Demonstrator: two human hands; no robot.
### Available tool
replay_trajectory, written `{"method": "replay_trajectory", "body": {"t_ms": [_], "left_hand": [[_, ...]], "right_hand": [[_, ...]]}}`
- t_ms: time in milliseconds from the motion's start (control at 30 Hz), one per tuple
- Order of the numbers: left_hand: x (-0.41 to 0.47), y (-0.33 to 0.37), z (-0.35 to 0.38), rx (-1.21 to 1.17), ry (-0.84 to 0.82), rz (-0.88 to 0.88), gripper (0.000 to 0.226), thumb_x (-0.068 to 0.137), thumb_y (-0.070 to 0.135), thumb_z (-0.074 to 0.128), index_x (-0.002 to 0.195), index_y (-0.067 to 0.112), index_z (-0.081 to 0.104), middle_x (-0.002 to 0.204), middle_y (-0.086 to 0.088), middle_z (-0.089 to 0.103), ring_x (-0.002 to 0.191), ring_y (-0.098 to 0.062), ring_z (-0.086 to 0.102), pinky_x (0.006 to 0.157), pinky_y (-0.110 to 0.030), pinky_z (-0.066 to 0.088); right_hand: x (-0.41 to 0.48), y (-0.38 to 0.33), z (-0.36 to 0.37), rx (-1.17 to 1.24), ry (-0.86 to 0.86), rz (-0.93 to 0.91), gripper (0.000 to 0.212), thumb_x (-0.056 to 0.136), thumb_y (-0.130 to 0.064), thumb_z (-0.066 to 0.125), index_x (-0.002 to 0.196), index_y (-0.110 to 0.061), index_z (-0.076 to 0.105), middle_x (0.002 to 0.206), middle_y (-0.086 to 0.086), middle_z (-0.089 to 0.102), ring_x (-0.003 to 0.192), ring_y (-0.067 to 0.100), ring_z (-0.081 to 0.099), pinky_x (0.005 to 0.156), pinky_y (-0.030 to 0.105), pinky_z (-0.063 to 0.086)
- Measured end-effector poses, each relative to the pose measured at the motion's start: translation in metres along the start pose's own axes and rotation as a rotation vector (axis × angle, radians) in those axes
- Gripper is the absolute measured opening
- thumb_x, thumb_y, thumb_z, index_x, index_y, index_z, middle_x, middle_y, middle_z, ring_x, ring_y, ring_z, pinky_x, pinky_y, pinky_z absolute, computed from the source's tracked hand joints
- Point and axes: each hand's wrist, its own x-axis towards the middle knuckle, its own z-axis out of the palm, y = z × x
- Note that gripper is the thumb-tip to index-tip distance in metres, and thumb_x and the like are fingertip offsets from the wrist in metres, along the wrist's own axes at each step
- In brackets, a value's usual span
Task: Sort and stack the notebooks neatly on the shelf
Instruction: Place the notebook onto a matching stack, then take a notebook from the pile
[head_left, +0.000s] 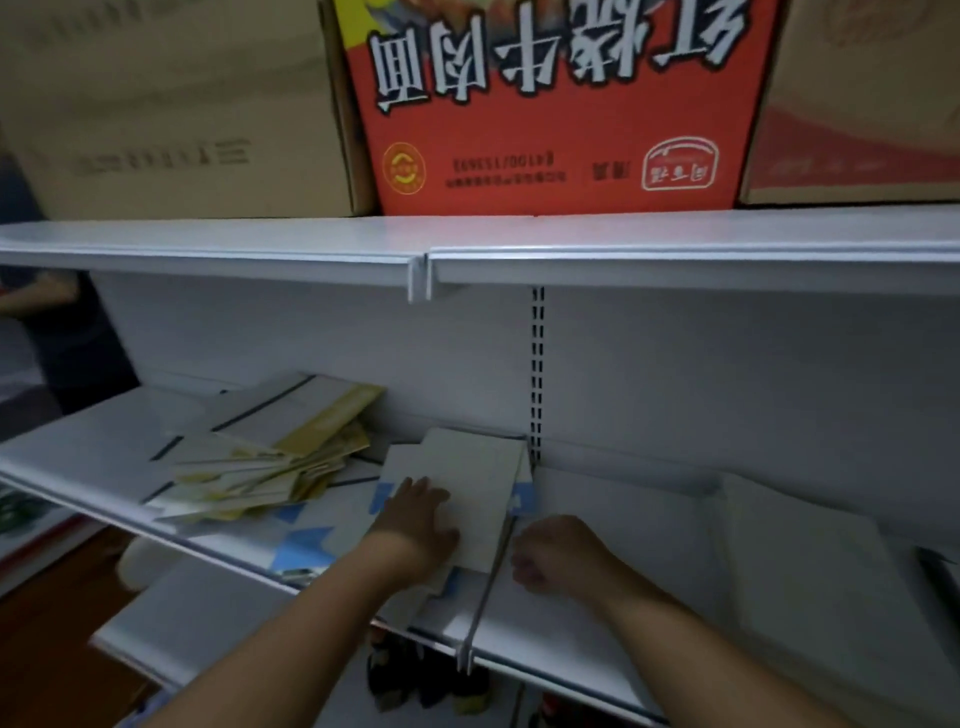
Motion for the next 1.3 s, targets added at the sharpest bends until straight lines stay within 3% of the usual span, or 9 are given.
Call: {"method": "replay_trajectory", "body": {"t_ms": [100,200,367,500,767,900,1100,1233,1300], "left_hand": [[0.009,-0.028,-0.001,0.025,-0.018,-0.041,0.057,0.095,0.037,0.04,0.146,0.017,0.023,0.158,-0.006,0.006,0.146,-0.022,0.003,0.116,-0.032,0.014],[0.012,-0.026,0.002,0.029,0.037,0.009,0.044,0.094,0.032,0.042,0.133,0.012,0.044,0.147,-0.007,0.033,0.136,-0.024,0.031,0.107,-0.031,0.031],[0.008,-0.005,-0.007,-0.08,0.076,0.011,0.022,0.094,0.025,0.042,0.091,0.016,0.062,0.114,-0.007,0.064,0.101,-0.02,0.059,0.085,-0.026,0.046],[0.003,0.029,-0.003,-0.305,0.07,0.24,0.046,0.086,0.043,0.059,0.128,0.026,0.049,0.14,0.007,0.043,0.123,-0.011,0.044,0.098,-0.016,0.032],[-0.009,0.155,0.021,-0.323,-0.201,0.689,0.103,0.042,0.08,0.058,0.135,0.047,0.03,0.141,0.029,0.006,0.142,0.0,0.003,0.112,-0.016,0.006],[-0.012,0.214,0.043,-0.207,-0.189,0.795,0.074,0.077,0.048,0.068,0.139,0.04,0.03,0.154,0.015,0.01,0.144,-0.004,0.002,0.111,-0.015,0.004],[-0.017,0.239,0.066,-0.006,-0.302,0.742,0.068,0.084,0.046,0.061,0.142,0.034,0.028,0.157,0.008,0.01,0.144,-0.007,0.007,0.115,-0.021,0.007],[-0.018,0.238,0.063,-0.016,-0.268,0.74,0.063,0.085,0.046,0.059,0.141,0.033,0.033,0.156,0.011,0.013,0.144,-0.004,0.008,0.112,-0.017,0.006],[-0.02,0.23,0.061,-0.095,-0.249,0.722,0.06,0.086,0.047,0.057,0.14,0.033,0.034,0.156,0.011,0.016,0.143,-0.002,0.009,0.11,-0.014,0.005]], "right_hand": [[0.012,-0.007,0.025,0.209,0.028,0.13,0.021,0.086,-0.025,0.065,0.079,-0.004,0.064,0.073,0.011,0.063,0.063,0.021,0.061,0.068,0.031,0.055],[0.017,-0.012,0.037,0.225,0.106,0.144,0.02,0.084,-0.029,0.066,0.074,-0.013,0.062,0.076,0.009,0.063,0.066,0.021,0.062,0.064,0.031,0.056],[0.006,-0.022,0.024,0.292,0.211,0.0,0.013,0.091,-0.007,0.05,0.102,-0.015,0.052,0.089,0.004,0.057,0.07,0.014,0.057,0.042,0.021,0.05],[-0.024,-0.02,-0.021,0.34,0.336,-0.094,0.021,0.092,-0.004,0.048,0.103,-0.02,0.056,0.092,0.004,0.061,0.069,0.014,0.058,0.041,0.02,0.05],[-0.108,0.037,-0.144,0.492,0.51,-0.07,0.018,0.094,-0.01,0.048,0.103,-0.017,0.062,0.089,0.005,0.065,0.07,0.018,0.059,0.042,0.017,0.045],[-0.131,0.073,-0.191,0.548,0.562,-0.011,0.014,0.094,-0.012,0.051,0.094,-0.019,0.064,0.088,0.005,0.066,0.07,0.018,0.06,0.041,0.016,0.045],[-0.127,0.108,-0.218,0.098,0.555,0.111,0.02,0.088,-0.017,0.059,0.099,-0.002,0.067,0.1,0.016,0.069,0.085,0.027,0.067,0.072,0.038,0.059],[-0.123,0.102,-0.227,-0.658,0.595,0.259,0.04,0.085,-0.038,0.057,0.115,-0.013,0.057,0.12,0.008,0.056,0.115,0.025,0.054,0.088,0.031,0.045],[-0.116,0.087,-0.22,-0.714,0.661,0.204,0.051,0.086,-0.041,0.055,0.131,-0.019,0.047,0.134,0.006,0.046,0.124,0.022,0.047,0.1,0.031,0.039]]}}
